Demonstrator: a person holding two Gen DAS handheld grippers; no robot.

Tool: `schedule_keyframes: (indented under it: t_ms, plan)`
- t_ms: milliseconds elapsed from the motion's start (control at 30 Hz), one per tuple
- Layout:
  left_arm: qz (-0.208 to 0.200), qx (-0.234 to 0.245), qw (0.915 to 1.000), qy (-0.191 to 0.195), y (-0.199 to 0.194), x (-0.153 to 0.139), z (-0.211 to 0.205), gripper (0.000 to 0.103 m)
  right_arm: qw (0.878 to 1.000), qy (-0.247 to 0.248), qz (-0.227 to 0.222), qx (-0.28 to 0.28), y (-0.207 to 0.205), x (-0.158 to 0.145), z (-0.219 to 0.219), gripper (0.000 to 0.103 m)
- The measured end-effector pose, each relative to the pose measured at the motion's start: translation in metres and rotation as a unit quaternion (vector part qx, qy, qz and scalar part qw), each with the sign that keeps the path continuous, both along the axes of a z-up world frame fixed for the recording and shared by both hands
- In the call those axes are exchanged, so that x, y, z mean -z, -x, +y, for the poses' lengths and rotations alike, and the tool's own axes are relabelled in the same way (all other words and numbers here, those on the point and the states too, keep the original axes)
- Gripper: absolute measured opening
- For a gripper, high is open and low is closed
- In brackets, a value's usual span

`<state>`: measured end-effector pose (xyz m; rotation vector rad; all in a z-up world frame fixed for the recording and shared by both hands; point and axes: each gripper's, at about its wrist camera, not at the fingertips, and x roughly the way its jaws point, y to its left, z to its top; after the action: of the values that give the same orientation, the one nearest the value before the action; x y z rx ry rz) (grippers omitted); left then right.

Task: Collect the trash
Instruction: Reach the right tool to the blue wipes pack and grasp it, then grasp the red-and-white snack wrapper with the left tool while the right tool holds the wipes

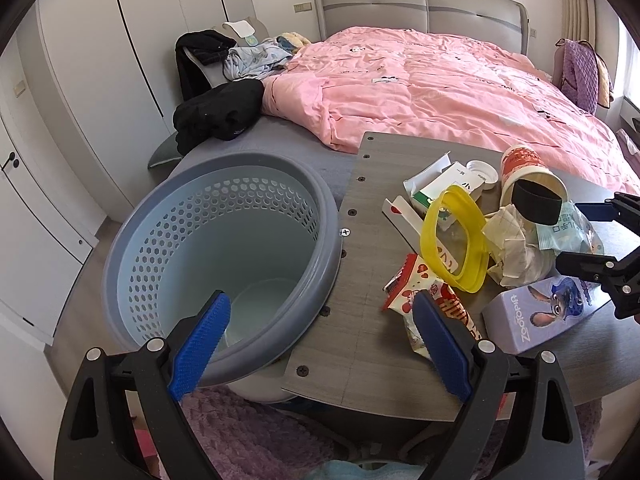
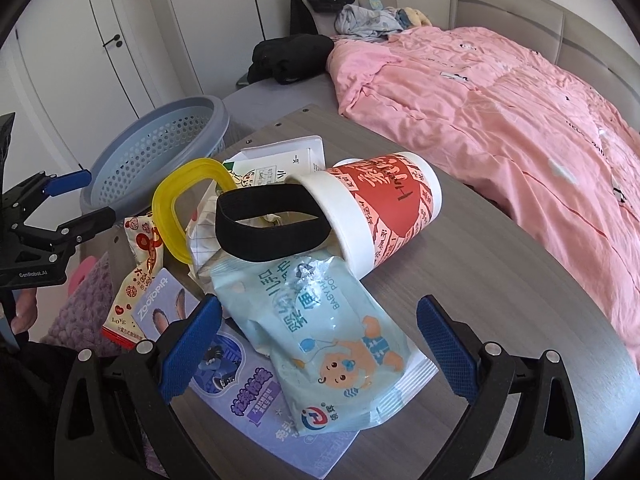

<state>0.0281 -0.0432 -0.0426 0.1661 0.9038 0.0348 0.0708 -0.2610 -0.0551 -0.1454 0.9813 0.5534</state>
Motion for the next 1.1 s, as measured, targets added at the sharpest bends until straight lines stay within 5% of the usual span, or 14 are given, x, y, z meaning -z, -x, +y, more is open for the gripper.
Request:
schedule_keyframes:
  t_ms: [267,667,1100]
  plan:
    - [-0.002,0.001,1.0,-0.001,0.0,-0.002,-0.001,0.088,1.0,0.007,-0.01,-0.014,0.003,-0.003,0.004,0.063]
    - [-0.003,0.009,0.9999,0.012,0.006,-0.005,-0.002,0.088,0.998,0.001,-0.06,0.018,0.024,-0.035,-0.009,0.061]
    - [0.004,0.031,0.9989,0.035,0.016,-0.002,-0.006,0.088,0.986,-0.041,-0.081,0.141,0.082,-0.045,-0.033,0.061]
